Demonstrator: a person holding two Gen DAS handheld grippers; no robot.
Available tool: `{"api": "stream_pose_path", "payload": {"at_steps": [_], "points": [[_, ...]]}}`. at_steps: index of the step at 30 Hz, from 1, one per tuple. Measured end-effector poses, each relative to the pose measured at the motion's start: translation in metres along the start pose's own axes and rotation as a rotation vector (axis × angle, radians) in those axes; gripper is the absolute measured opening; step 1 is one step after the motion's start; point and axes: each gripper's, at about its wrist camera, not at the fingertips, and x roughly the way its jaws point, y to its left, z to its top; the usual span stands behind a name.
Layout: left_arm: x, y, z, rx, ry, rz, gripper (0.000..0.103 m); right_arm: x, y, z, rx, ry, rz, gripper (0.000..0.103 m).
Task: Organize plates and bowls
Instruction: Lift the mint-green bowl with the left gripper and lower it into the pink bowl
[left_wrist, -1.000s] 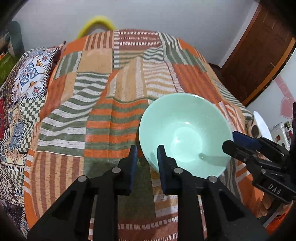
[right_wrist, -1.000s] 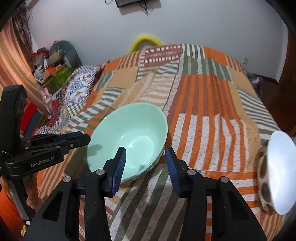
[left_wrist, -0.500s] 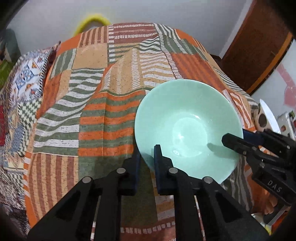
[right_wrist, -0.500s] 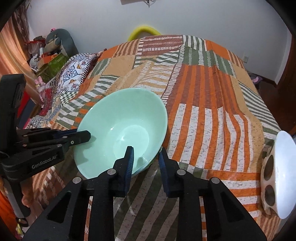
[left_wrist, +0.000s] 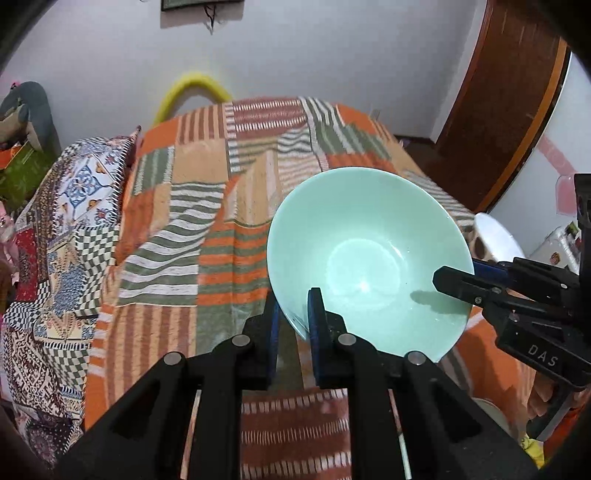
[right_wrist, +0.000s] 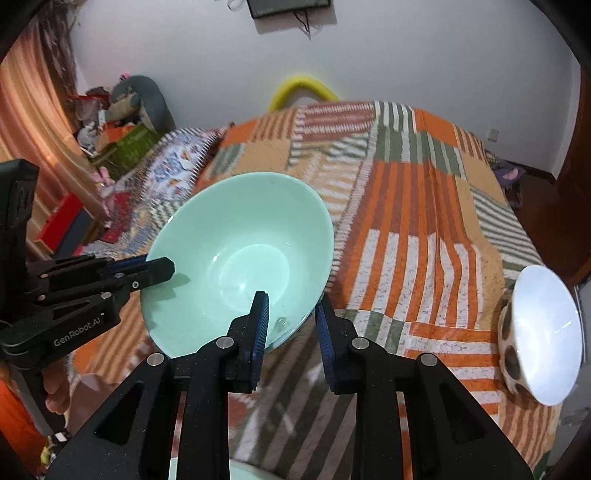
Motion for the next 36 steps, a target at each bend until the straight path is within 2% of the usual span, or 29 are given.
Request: {"api": "stream_pose_path", "payload": {"at_steps": [8,17,28,36], "points": [[-0.079,-0.004,-0.018,-0.007,-0.092,0.021,0.014,-0.052,0.035,-0.004,-0.046,-0.075,0.04,0.023],[-0.144,-0.006,-0.06,-0.017,-0.128,0.055,0.014,-0.092,0.072,-0.029,-0.084,-0.113,0.085,0.024],[-0.185,0.005,-0.122,-0.058,-0.122,0.074,0.014,-0.107,0.105,-0.071,-0.108,-0.094,0.133,0.024],[-0.189,0.015,-0.156,-0.092,-0.093,0.095,0.014,-0.103,0.123,-0.099,-0.119,-0.069,0.159,0.024]]}}
